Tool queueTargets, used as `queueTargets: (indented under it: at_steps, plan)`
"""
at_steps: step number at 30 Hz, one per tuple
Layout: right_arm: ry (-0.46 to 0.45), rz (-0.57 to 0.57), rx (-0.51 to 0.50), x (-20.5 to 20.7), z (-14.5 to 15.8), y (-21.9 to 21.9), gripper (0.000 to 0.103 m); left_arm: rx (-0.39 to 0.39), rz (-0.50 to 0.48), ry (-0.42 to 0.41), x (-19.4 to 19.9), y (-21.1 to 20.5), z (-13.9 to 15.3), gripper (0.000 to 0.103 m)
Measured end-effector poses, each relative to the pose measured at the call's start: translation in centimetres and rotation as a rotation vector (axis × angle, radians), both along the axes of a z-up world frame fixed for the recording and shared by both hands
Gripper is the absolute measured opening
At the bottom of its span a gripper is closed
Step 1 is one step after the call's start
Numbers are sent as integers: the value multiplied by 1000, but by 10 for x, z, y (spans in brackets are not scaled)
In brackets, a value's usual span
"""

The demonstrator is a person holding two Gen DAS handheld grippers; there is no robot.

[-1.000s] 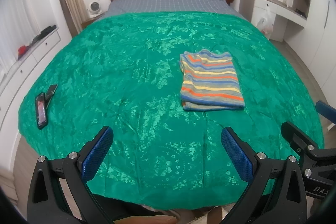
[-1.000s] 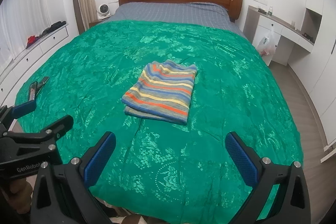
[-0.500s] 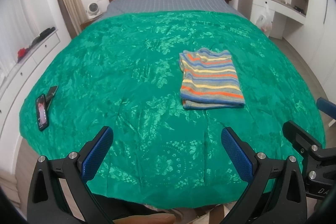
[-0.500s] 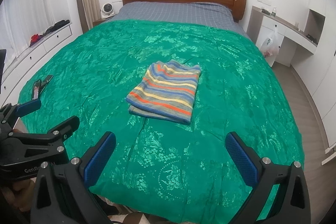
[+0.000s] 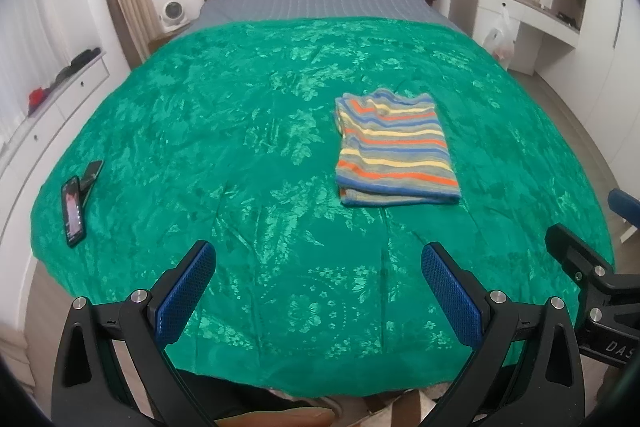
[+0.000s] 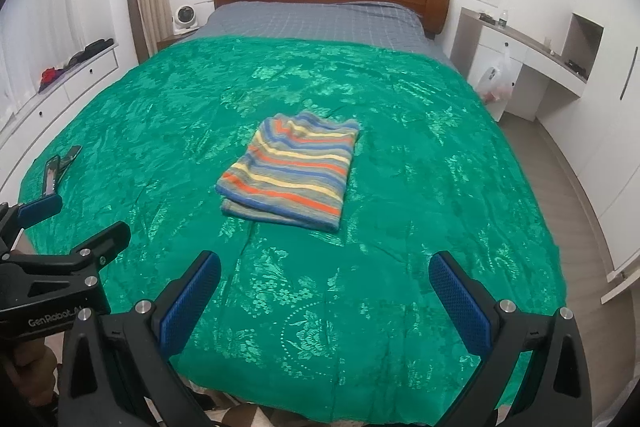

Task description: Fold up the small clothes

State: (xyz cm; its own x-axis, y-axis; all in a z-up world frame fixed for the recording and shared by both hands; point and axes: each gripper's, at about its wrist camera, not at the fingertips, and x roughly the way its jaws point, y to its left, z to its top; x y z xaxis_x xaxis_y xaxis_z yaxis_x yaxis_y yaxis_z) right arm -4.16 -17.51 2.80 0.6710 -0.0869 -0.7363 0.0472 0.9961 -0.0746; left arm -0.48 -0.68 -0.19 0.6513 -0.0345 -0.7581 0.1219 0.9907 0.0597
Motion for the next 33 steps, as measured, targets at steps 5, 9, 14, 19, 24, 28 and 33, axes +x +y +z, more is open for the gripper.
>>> queueTargets:
  at_steps: [5,9,14,19,24,28,33]
  plan:
    - [-7,-9,-14,-1,1,-1,103,-6,-4,2,0,0,0,103]
    - [-15,-14,-24,-3,3,-2,103,-15,-6,9,1,1,-1,103]
    - [-17,-14,-28,-3,3,-2,103,-17,-6,10,1,2,-1,103]
    - [-15,-11,-24,-3,4,-2,103,-15,-5,9,2,2,-2,103]
    - [-13,-11,-24,-3,3,-2,103,-12,-5,11,3,2,-2,103]
    - [-10,-11,-21,-3,2,-2,103,-9,-5,8,3,2,-2,103]
    - [-10,-11,-20,-3,1,-3,103,0,10,-32,0,4,1,103]
